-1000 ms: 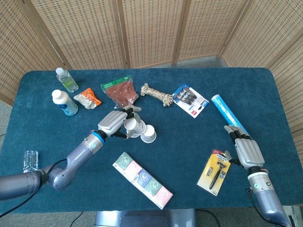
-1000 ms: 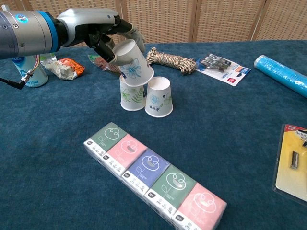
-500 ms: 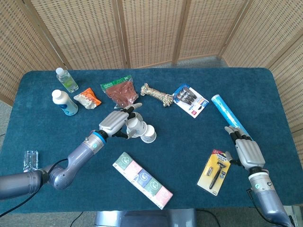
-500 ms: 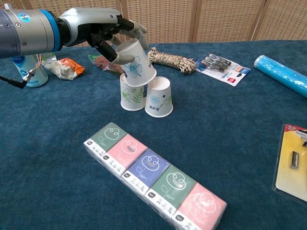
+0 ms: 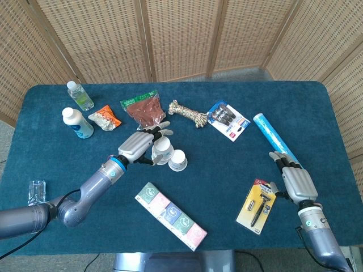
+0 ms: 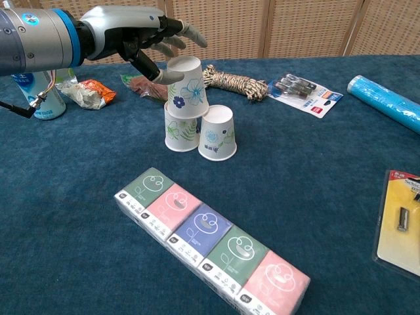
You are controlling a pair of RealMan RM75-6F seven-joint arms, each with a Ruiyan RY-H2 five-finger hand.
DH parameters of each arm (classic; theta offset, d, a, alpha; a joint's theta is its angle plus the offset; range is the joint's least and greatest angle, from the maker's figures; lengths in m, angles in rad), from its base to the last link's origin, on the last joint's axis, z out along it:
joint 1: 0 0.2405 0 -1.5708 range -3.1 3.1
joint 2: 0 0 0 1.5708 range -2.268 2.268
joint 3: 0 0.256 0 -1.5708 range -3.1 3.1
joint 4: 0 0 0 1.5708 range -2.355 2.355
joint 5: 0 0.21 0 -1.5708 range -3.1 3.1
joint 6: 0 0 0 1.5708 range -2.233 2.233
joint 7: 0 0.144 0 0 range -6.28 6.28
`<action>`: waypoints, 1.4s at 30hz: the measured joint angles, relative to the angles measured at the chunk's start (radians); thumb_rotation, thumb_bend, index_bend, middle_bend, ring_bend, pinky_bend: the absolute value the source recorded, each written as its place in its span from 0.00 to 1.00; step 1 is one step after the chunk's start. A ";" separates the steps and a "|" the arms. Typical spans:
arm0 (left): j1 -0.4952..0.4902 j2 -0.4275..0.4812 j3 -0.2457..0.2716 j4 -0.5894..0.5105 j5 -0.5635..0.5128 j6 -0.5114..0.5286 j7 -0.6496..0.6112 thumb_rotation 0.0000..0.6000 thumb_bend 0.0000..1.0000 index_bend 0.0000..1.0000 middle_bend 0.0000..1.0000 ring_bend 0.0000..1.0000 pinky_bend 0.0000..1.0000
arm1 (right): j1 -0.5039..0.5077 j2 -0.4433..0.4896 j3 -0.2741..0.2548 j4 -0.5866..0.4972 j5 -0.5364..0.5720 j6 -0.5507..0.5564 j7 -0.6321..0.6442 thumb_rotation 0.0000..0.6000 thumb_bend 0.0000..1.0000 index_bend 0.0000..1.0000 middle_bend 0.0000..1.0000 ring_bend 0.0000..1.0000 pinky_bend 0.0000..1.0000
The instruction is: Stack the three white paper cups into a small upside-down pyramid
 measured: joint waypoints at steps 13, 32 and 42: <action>-0.011 -0.003 0.004 0.005 0.005 -0.005 0.003 1.00 0.48 0.14 0.00 0.00 0.11 | -0.009 0.007 0.001 0.002 -0.007 0.003 0.014 1.00 0.48 0.00 0.00 0.00 0.18; -0.017 -0.016 0.013 0.014 -0.008 0.015 0.028 1.00 0.48 0.09 0.00 0.00 0.09 | -0.015 0.011 0.004 0.003 -0.012 0.001 0.025 1.00 0.48 0.00 0.00 0.00 0.18; -0.001 -0.027 0.024 0.017 0.010 0.032 0.017 1.00 0.48 0.00 0.00 0.00 0.05 | -0.016 0.009 0.004 0.006 -0.014 -0.003 0.028 1.00 0.48 0.00 0.00 0.00 0.18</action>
